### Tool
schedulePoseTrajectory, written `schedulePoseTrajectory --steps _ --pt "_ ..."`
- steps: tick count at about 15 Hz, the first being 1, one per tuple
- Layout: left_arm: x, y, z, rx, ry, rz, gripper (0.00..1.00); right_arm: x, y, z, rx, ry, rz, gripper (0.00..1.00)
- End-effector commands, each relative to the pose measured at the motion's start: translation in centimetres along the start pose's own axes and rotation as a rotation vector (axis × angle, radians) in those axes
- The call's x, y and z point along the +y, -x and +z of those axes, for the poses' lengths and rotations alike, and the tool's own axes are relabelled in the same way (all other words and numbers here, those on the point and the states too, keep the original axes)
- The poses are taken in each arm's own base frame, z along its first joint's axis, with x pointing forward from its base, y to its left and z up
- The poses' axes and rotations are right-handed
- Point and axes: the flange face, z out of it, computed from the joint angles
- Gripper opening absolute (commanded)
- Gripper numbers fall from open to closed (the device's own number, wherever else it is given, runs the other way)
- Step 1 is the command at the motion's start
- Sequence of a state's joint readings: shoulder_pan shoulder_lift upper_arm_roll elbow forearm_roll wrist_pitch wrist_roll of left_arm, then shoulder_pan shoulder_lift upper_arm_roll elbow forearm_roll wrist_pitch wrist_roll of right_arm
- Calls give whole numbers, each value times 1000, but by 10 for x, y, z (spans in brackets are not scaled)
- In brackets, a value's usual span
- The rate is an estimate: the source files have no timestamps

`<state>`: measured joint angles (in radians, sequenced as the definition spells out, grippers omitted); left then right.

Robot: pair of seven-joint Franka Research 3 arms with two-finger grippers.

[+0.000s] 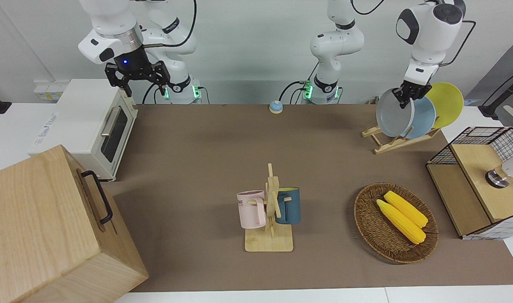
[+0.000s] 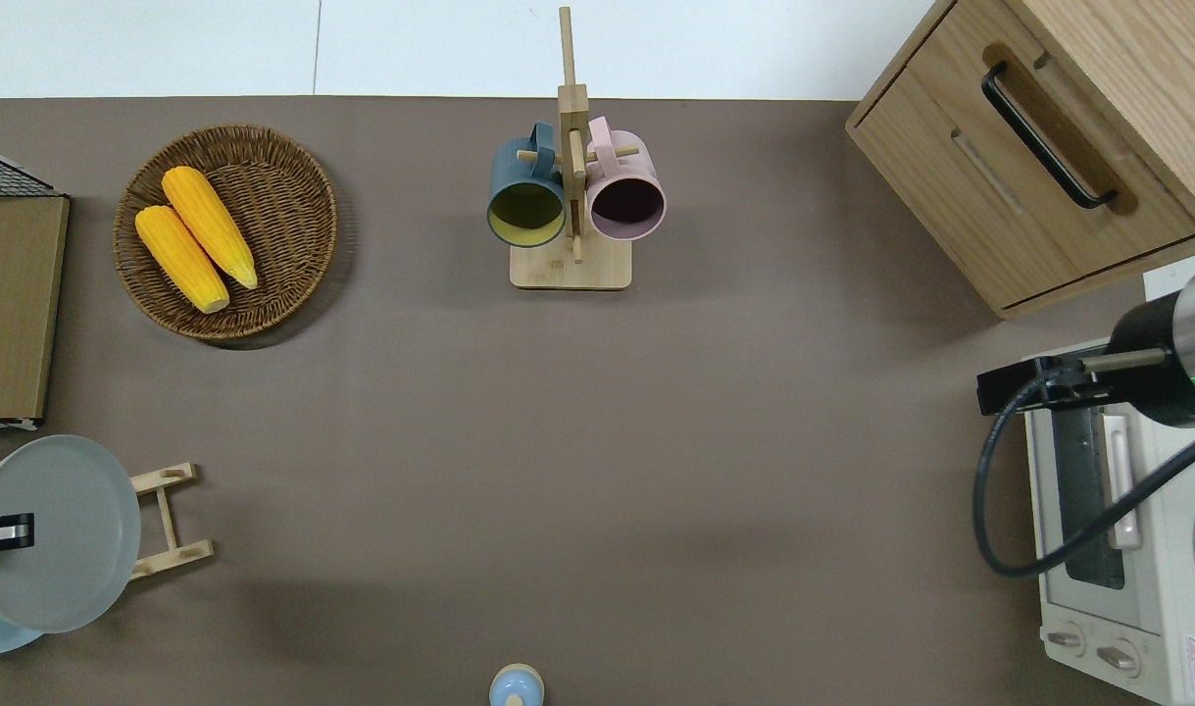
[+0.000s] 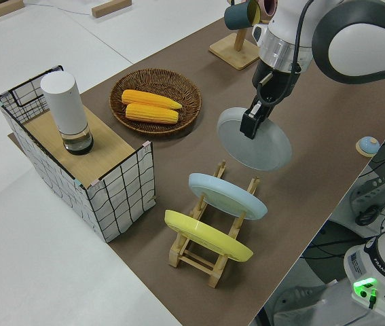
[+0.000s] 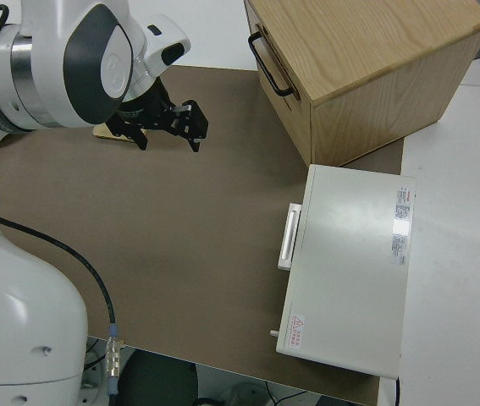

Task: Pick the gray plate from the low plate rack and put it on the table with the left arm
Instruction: 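Lift the gray plate up out of the rack with the left gripper, then carry the gray plate away from the rack toward open table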

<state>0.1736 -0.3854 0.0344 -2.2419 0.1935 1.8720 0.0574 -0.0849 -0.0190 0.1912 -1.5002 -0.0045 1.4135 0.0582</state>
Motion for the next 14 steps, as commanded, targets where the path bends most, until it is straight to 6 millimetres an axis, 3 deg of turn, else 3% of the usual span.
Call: schedulePoseTrajectory --steps 1,7,14 --pt "6 0 -19 -3 36 -16 0 0 3 -3 -6 -5 -2 987" --pt "21 0 -32 -7 189 -83 0 0 3 -3 -6 -5 0 990" --pt "54 -1 -34 -28 387 -86 0 0 3 -3 -6 -5 0 987"
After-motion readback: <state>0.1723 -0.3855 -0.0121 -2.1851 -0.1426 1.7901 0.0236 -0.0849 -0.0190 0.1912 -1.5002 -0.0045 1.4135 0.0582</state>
